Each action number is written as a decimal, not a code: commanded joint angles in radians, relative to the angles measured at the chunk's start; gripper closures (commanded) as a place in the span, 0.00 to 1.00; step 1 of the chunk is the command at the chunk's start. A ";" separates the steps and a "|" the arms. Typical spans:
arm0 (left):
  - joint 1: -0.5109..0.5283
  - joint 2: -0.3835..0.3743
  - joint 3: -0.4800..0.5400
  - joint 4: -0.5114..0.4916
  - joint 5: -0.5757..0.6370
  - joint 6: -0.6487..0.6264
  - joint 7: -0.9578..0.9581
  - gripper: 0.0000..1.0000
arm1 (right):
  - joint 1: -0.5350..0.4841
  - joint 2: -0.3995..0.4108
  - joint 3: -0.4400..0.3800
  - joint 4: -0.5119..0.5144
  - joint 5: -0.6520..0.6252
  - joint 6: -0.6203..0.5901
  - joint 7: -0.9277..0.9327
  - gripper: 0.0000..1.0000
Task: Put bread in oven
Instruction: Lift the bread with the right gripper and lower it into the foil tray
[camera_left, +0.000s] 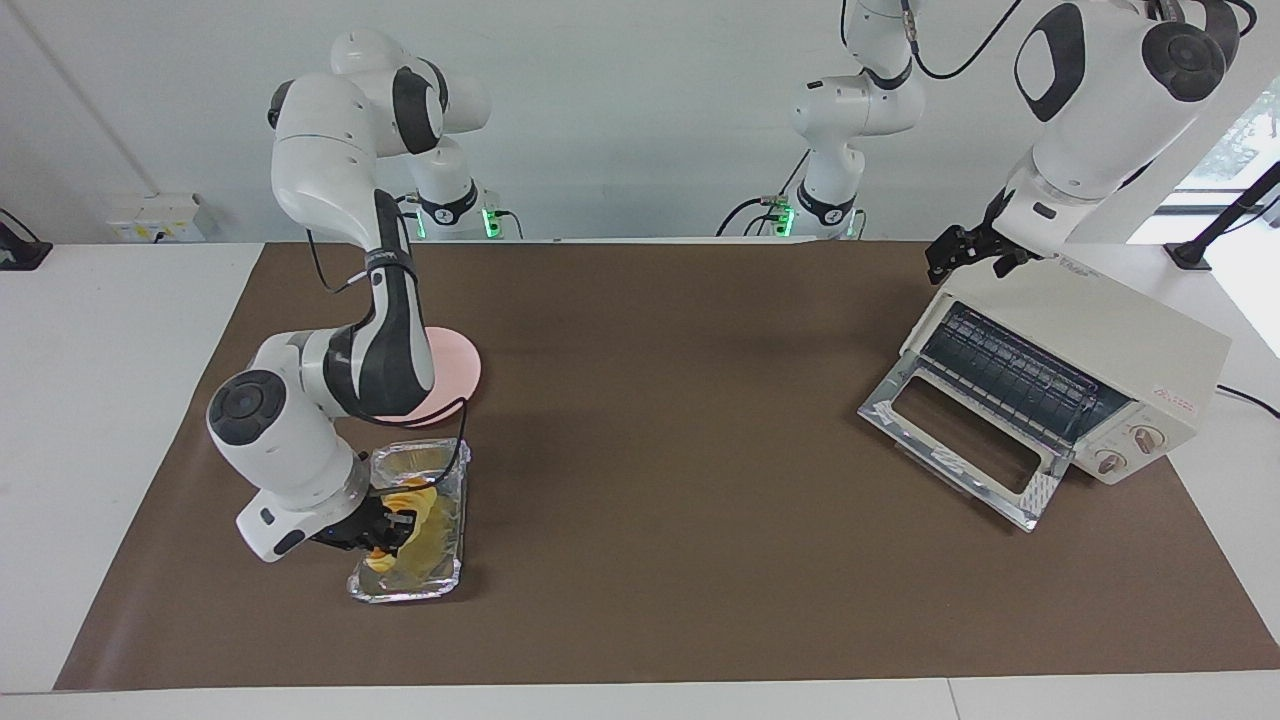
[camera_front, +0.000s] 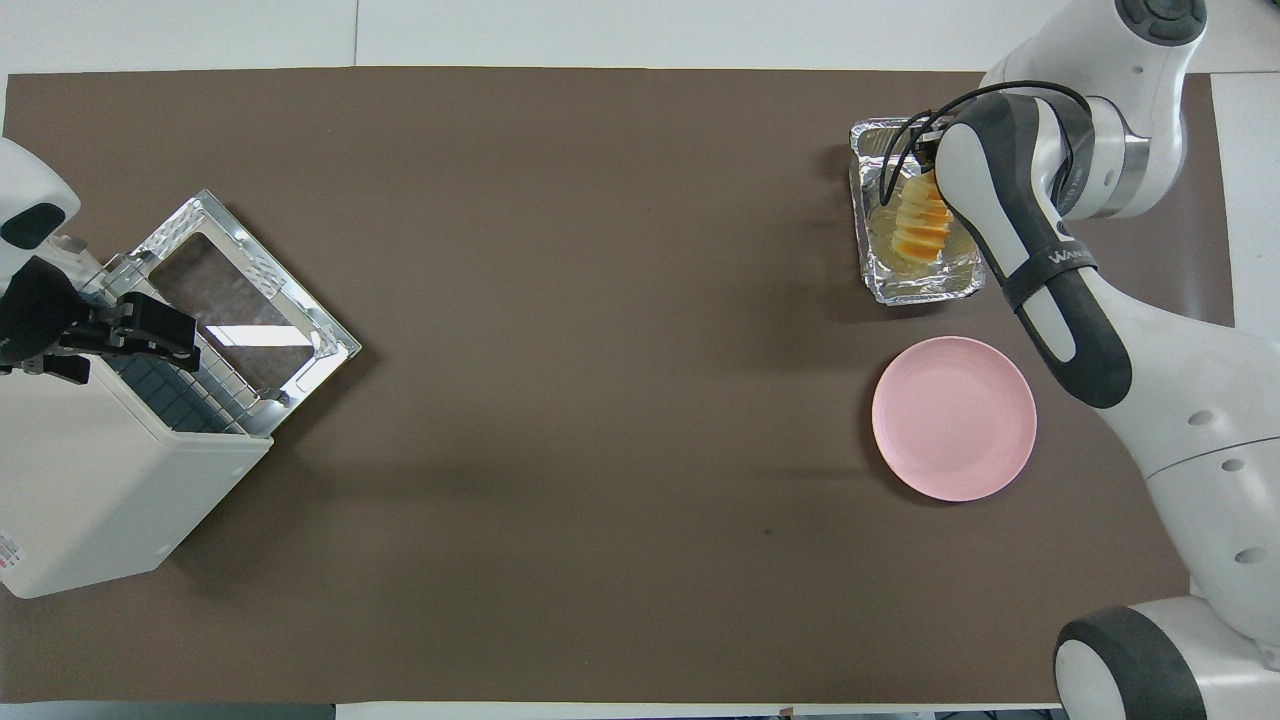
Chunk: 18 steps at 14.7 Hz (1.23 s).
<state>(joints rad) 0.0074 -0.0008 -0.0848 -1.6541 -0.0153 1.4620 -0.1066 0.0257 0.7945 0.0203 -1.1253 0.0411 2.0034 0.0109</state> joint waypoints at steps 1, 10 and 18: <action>0.016 -0.019 -0.007 -0.013 -0.011 0.000 0.007 0.00 | 0.008 0.009 0.006 0.016 0.023 0.008 0.021 1.00; 0.016 -0.021 -0.007 -0.013 -0.011 0.000 0.007 0.00 | -0.003 -0.020 0.001 0.021 0.020 -0.078 0.047 0.00; 0.016 -0.019 -0.007 -0.013 -0.011 0.000 0.007 0.00 | -0.029 -0.032 -0.008 -0.042 -0.052 -0.037 -0.005 0.01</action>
<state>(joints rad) 0.0074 -0.0008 -0.0848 -1.6541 -0.0153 1.4620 -0.1066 -0.0012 0.7795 0.0064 -1.1149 0.0114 1.9347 0.0230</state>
